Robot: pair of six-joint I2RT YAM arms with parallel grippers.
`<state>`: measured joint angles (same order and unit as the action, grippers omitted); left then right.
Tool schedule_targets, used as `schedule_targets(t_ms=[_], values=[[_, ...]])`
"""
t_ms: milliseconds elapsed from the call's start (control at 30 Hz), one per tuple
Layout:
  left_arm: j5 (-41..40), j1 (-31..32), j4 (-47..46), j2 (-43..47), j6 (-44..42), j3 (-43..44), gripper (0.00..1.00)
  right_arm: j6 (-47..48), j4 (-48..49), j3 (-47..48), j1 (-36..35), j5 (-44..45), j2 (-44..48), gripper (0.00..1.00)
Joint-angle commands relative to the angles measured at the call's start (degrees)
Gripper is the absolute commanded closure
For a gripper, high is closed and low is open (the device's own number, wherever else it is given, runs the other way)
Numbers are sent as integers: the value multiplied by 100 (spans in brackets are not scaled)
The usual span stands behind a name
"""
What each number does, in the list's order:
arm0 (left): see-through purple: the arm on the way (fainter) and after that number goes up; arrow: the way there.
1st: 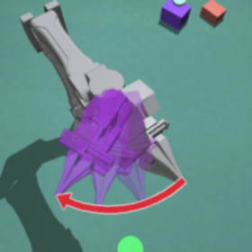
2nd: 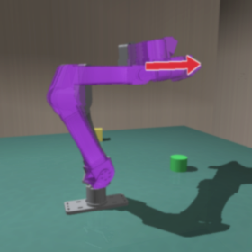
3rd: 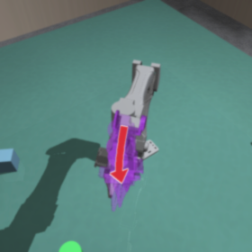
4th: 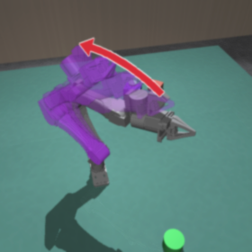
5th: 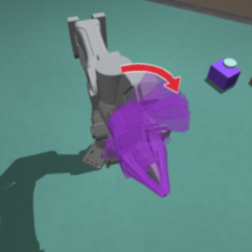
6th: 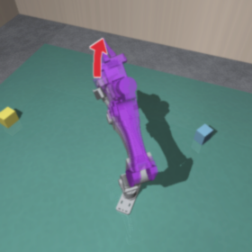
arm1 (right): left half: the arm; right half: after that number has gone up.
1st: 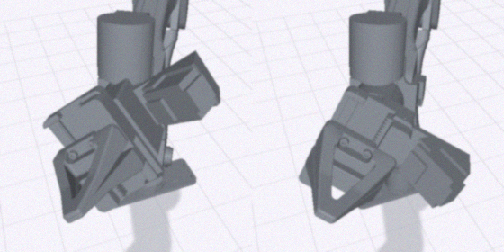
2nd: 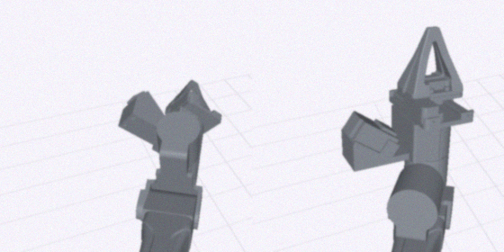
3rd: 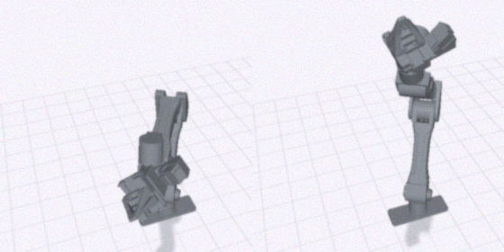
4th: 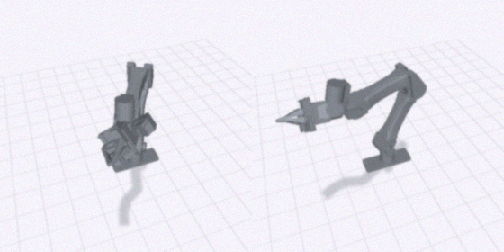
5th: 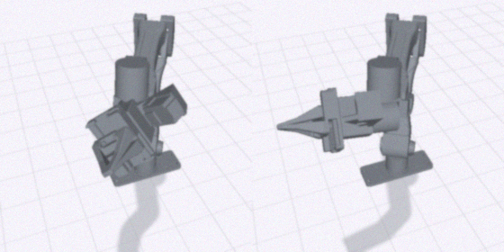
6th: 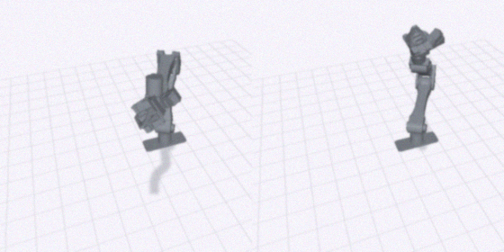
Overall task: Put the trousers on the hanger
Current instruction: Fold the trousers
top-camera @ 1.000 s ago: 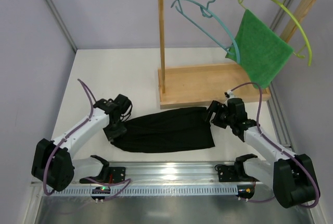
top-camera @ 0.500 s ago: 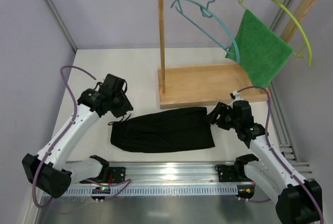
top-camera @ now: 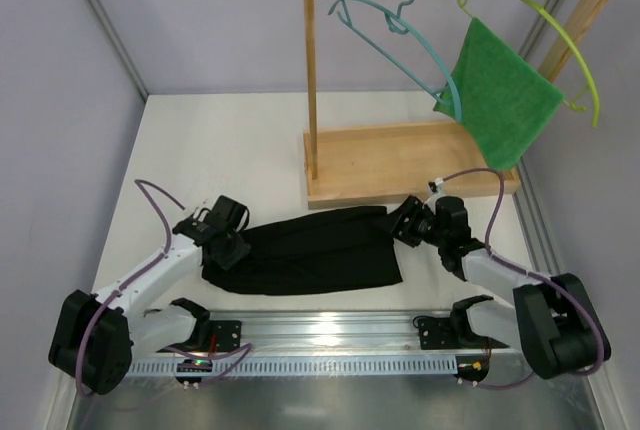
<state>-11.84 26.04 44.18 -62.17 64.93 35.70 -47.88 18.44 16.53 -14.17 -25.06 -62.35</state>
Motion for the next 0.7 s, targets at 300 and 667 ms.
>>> schedule_targets(t_ms=[300, 667], values=[[-275, -47, -1309, -393, 29, -636, 57, 427, 163, -556, -24, 343, 292, 41], [-1408, -134, 1267, -181, -507, 1888, 47, 824, -1686, 149, -15, 914, 1163, 27]])
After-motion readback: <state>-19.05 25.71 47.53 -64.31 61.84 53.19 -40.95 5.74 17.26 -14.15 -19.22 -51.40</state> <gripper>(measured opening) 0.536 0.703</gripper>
